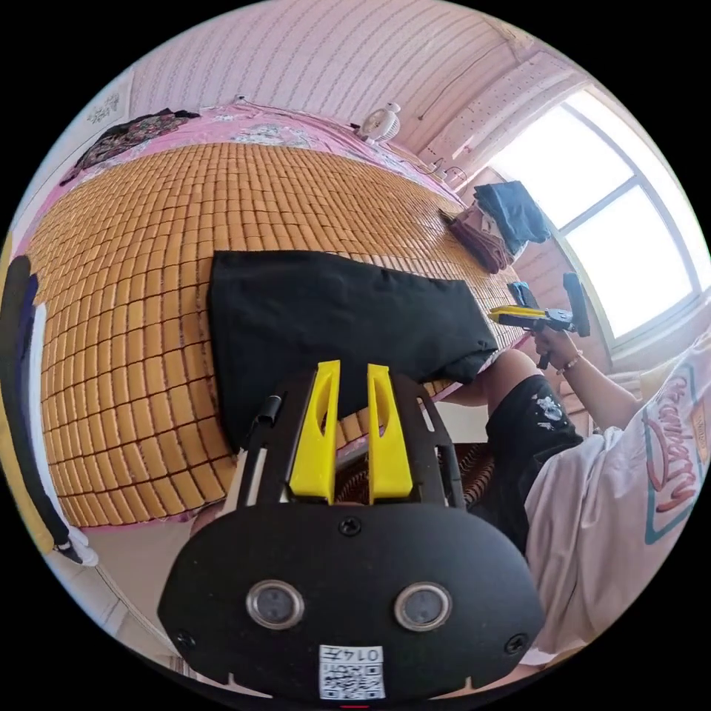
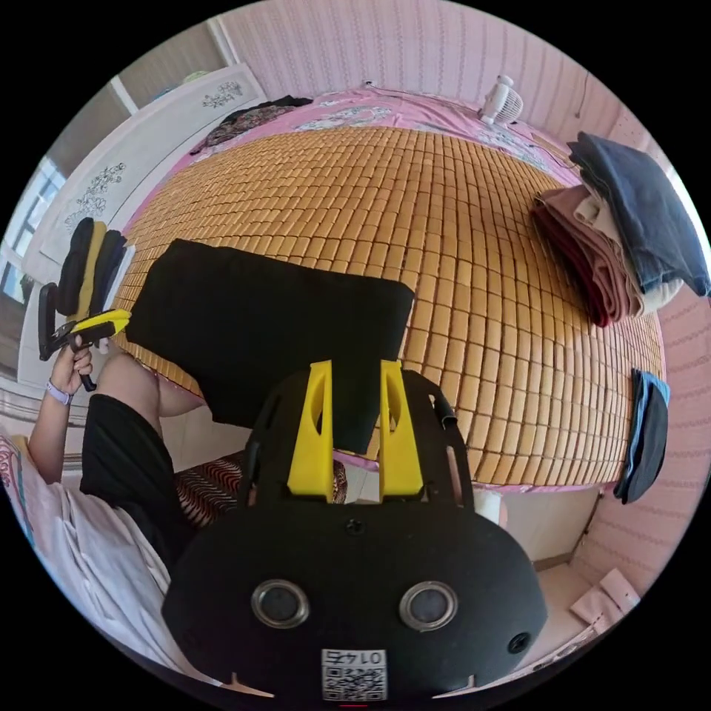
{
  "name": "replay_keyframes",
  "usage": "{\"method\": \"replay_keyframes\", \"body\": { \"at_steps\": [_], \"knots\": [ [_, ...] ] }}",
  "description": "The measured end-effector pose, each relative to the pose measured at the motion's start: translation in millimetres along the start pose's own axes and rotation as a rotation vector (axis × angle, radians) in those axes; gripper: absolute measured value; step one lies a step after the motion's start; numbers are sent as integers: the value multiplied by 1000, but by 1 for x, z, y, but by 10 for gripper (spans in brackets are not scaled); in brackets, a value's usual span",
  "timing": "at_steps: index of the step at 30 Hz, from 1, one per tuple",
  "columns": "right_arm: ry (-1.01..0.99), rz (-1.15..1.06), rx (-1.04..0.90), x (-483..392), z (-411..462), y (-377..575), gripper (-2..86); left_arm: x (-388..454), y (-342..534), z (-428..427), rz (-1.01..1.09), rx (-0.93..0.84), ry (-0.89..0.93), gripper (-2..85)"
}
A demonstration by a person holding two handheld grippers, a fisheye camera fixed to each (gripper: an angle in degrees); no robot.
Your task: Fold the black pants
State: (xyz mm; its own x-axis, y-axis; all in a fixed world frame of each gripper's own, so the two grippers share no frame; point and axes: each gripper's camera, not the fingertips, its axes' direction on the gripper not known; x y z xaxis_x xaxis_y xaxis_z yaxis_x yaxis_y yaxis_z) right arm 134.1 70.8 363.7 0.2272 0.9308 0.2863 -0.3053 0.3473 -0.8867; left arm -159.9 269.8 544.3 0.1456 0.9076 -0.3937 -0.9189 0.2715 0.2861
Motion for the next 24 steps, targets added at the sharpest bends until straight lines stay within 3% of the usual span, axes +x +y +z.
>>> {"method": "replay_keyframes", "body": {
  "at_steps": [4,7,11,14,15,17,21,24],
  "knots": [
    [-56,-182,98,-33,-12,-16,18,97,-21,57,227,-42,64,11],
    [-185,-397,8,-82,1,-61,4,153,-24,102,332,-111,-30,-6],
    [-58,-610,25,-148,21,-115,-2,193,-14,145,479,-205,-182,-9],
    [30,-710,-188,-171,68,-142,-4,201,-3,160,510,-204,-187,-10],
    [1,-714,-174,-170,62,-151,-4,201,0,162,510,-194,-183,-10],
    [-47,-681,-325,-165,60,-170,-3,200,3,163,502,-188,-159,-10],
    [35,-663,-293,-152,62,-184,-3,198,11,163,466,-166,-110,-9],
    [-77,-596,-253,-126,49,-190,-2,201,17,157,472,-137,-102,-6]
  ]
}}
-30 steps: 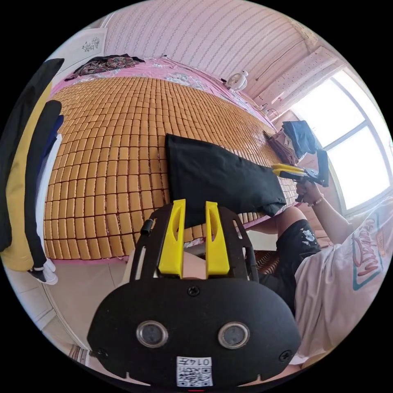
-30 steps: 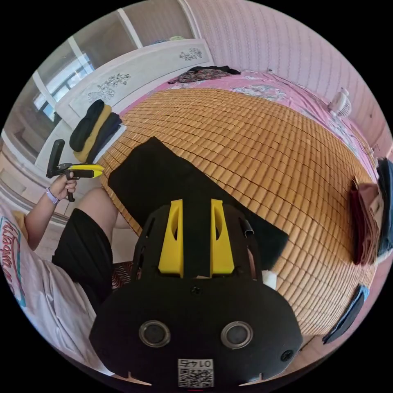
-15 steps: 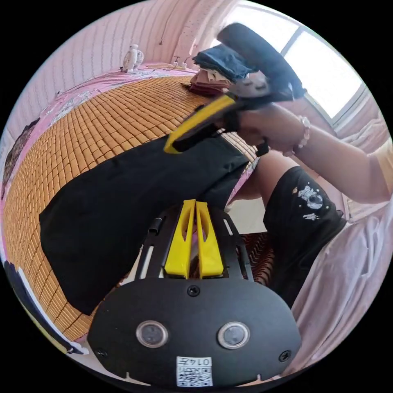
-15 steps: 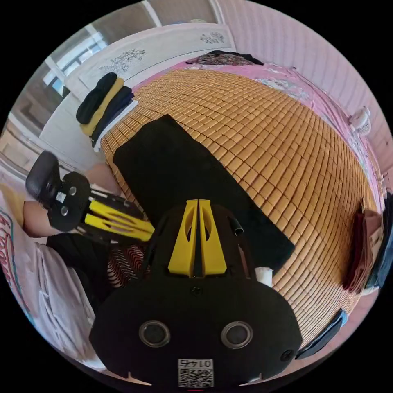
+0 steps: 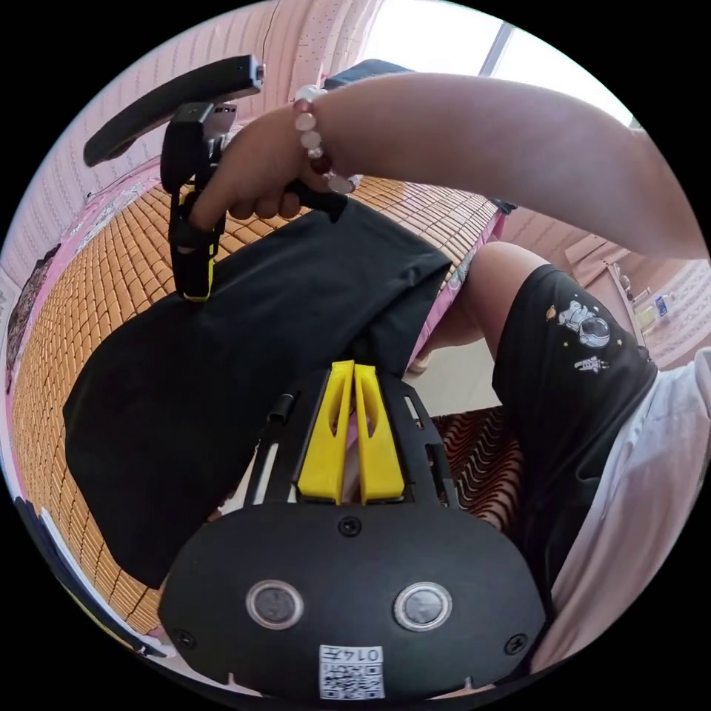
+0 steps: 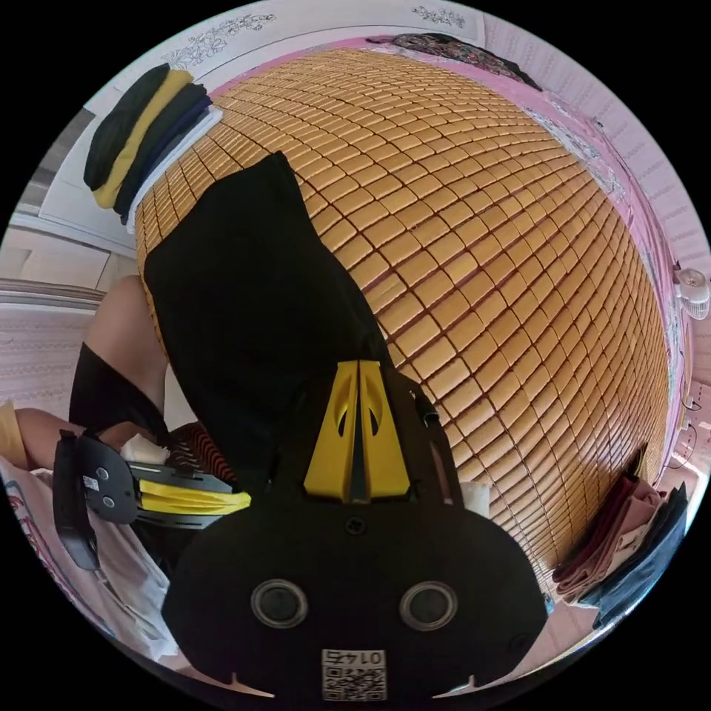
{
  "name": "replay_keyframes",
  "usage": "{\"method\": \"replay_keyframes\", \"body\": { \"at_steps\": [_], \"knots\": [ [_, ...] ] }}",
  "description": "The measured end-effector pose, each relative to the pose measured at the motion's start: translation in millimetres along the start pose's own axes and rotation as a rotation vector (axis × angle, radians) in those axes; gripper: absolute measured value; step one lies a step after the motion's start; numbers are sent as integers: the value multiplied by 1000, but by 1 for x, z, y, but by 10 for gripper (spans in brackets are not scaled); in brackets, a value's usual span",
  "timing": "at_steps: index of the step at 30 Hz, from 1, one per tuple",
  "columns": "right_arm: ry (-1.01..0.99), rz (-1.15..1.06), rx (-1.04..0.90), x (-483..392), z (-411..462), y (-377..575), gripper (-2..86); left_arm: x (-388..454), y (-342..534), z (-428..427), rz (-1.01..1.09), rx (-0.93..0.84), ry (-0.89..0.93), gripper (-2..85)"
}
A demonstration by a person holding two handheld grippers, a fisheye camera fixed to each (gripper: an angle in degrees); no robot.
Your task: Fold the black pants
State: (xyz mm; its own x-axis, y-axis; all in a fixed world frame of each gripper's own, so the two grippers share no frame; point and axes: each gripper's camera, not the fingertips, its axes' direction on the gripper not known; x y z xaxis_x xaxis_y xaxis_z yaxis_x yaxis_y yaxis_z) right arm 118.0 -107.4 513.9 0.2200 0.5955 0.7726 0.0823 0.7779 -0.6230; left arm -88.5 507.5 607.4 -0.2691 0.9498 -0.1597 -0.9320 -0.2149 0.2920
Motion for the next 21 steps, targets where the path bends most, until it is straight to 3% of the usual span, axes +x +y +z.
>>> {"method": "replay_keyframes", "body": {
  "at_steps": [5,9,12,16,19,21],
  "knots": [
    [-134,213,235,43,-51,100,9,13,7,-29,40,168,24,41],
    [-112,476,160,77,-54,209,85,19,-1,-31,46,260,139,90],
    [-179,600,94,91,-43,263,99,29,-17,-18,75,246,162,122],
    [-361,644,101,104,-33,298,36,51,-45,5,156,176,165,137],
    [-445,639,272,108,-52,315,30,64,-64,15,168,120,135,134],
    [-625,592,435,109,-62,326,37,67,-72,19,151,94,134,109]
  ]
}}
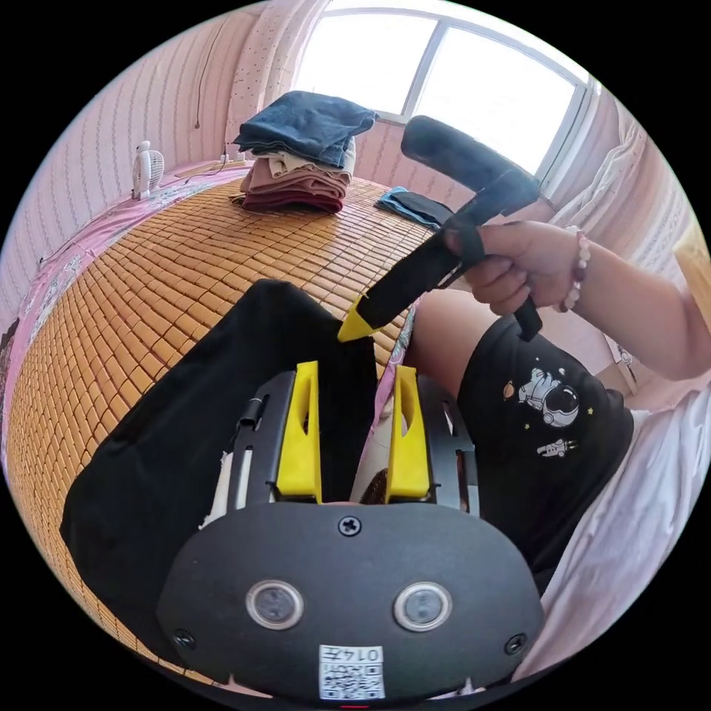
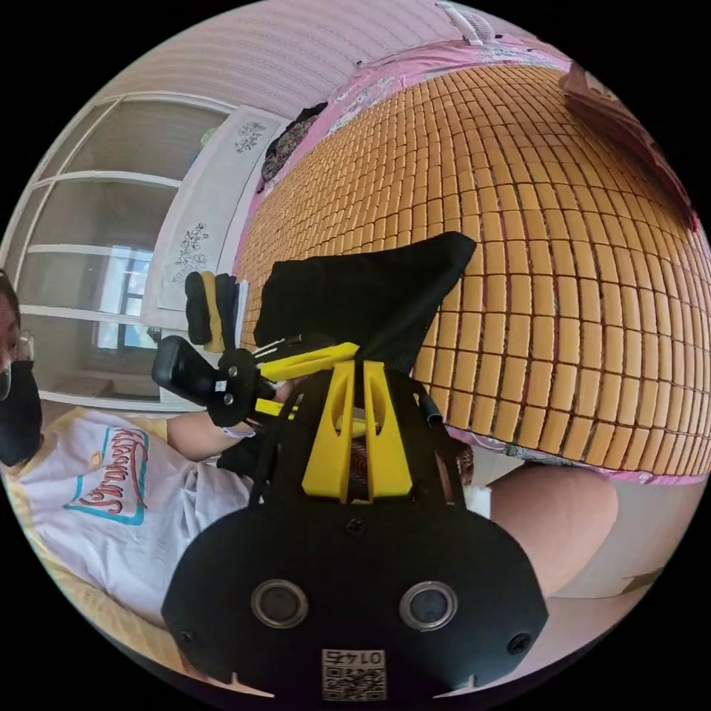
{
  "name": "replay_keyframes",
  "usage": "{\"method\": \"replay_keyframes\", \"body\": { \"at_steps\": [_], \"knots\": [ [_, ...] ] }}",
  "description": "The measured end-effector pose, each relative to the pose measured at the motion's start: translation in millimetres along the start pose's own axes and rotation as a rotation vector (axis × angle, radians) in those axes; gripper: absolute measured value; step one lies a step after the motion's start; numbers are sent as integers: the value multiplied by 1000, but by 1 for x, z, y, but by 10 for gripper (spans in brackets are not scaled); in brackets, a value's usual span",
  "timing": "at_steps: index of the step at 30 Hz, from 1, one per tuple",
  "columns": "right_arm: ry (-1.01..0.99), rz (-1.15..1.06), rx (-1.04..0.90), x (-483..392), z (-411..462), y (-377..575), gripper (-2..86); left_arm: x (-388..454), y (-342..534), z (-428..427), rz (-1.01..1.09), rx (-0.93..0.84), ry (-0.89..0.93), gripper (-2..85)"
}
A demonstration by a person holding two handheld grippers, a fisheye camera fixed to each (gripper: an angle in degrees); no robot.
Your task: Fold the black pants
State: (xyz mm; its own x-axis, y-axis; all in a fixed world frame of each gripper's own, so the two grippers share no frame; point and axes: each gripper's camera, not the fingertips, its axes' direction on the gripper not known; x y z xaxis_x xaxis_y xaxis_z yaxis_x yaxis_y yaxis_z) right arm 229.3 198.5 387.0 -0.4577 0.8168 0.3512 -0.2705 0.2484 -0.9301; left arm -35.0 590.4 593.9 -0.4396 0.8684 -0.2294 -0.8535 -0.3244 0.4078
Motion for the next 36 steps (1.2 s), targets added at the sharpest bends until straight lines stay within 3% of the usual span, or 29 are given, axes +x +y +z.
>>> {"method": "replay_keyframes", "body": {
  "at_steps": [4,7,16,23,27,31,34,36],
  "knots": [
    [-15,-50,162,8,-35,17,103,-1,2,-6,-23,-33,-71,38],
    [77,98,221,44,-49,26,131,-1,12,-15,-33,-13,-28,31],
    [-125,223,360,82,-42,50,25,15,21,-51,53,51,-63,5],
    [-113,33,584,43,-124,89,19,-9,-8,-94,-45,309,175,11],
    [-159,-138,487,-8,-95,61,28,-38,29,-140,-161,422,173,23],
    [-220,-273,355,-54,-9,29,65,-80,115,-187,-380,364,37,57],
    [-7,-294,213,-63,61,16,93,-114,178,-200,-596,239,-125,75],
    [26,-292,158,-58,88,28,96,-131,204,-205,-676,221,-107,77]
  ]
}}
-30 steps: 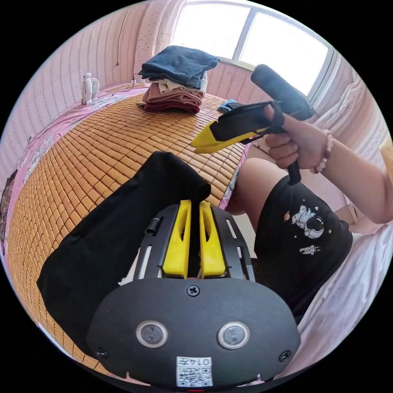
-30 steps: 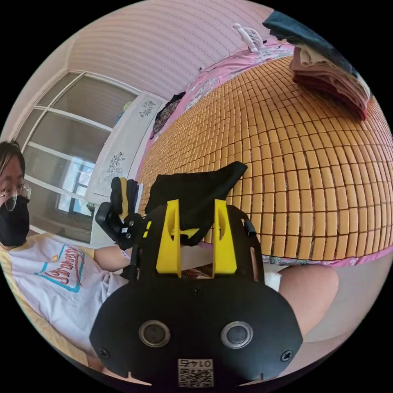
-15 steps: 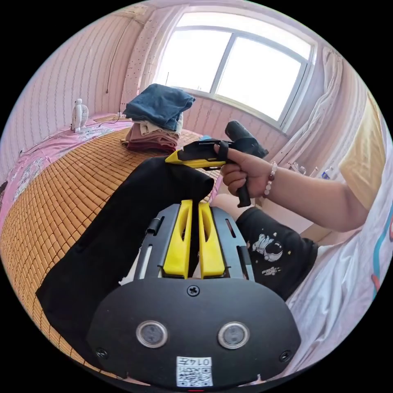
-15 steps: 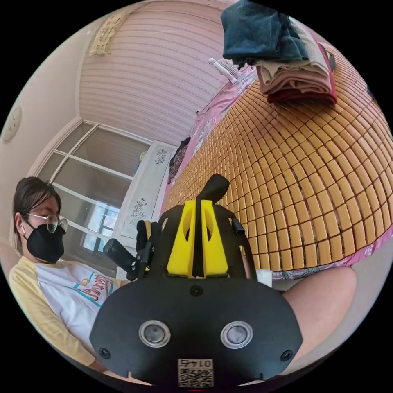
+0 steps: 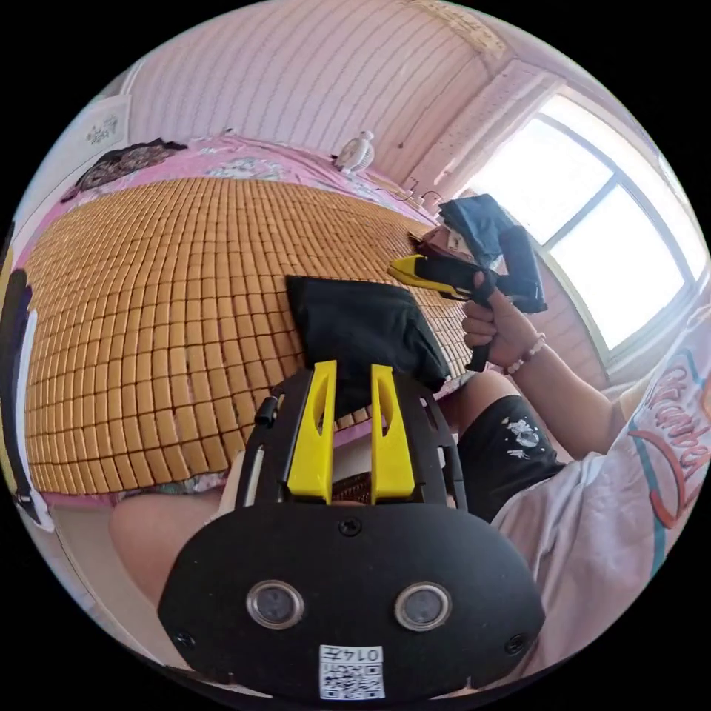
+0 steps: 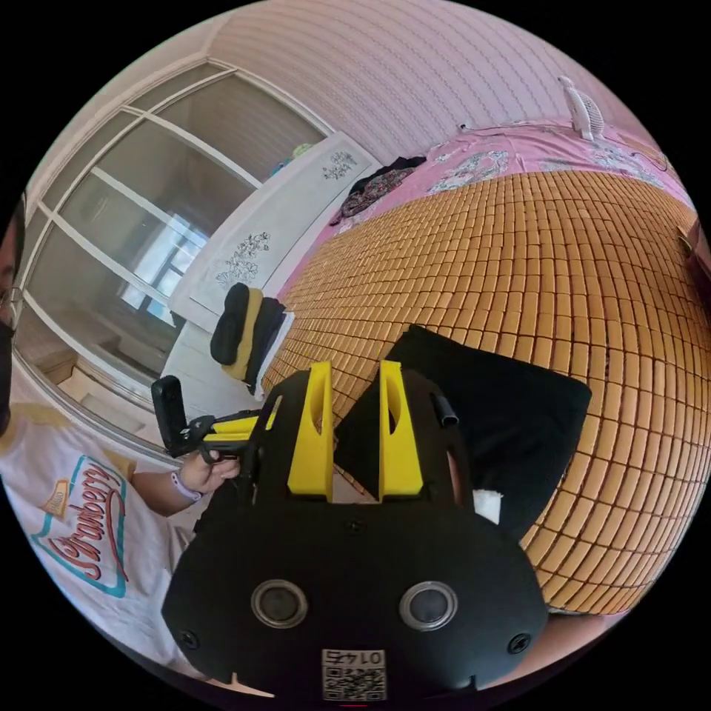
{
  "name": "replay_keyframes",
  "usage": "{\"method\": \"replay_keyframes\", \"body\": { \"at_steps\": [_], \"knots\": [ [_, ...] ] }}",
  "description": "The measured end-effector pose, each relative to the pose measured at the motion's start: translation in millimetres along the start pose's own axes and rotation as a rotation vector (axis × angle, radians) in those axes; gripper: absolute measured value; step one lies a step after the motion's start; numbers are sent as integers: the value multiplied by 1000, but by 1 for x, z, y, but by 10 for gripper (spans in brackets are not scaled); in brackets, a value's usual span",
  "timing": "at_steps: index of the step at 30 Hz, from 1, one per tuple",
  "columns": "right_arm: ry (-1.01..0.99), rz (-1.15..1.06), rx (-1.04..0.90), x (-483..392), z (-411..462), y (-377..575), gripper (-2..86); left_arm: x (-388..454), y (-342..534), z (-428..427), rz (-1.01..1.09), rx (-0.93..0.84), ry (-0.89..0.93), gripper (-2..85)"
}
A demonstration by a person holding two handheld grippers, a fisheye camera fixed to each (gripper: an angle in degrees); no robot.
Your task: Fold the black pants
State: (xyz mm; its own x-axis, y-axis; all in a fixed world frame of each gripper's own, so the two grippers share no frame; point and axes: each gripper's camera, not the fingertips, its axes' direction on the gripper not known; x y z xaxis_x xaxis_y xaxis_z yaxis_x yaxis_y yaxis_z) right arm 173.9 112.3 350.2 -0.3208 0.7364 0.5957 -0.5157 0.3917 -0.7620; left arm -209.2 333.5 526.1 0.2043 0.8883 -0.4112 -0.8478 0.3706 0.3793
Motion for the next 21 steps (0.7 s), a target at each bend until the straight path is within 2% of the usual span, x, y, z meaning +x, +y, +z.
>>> {"method": "replay_keyframes", "body": {
  "at_steps": [4,6,11,14,16,18,21],
  "knots": [
    [121,35,-5,6,-1,32,96,-34,-7,2,-57,25,11,83],
    [247,57,64,13,-16,55,103,-43,-20,12,-58,36,48,96],
    [415,159,122,35,-15,85,139,-60,-60,40,-66,36,102,129],
    [394,235,85,49,10,95,138,-63,-75,58,-38,2,37,152],
    [399,284,53,56,27,101,128,-72,-75,78,-74,-113,54,152],
    [408,309,109,55,35,108,111,-73,-66,72,-64,-64,50,138],
    [415,316,119,53,45,113,101,-79,-52,69,-84,-87,102,108]
  ]
}}
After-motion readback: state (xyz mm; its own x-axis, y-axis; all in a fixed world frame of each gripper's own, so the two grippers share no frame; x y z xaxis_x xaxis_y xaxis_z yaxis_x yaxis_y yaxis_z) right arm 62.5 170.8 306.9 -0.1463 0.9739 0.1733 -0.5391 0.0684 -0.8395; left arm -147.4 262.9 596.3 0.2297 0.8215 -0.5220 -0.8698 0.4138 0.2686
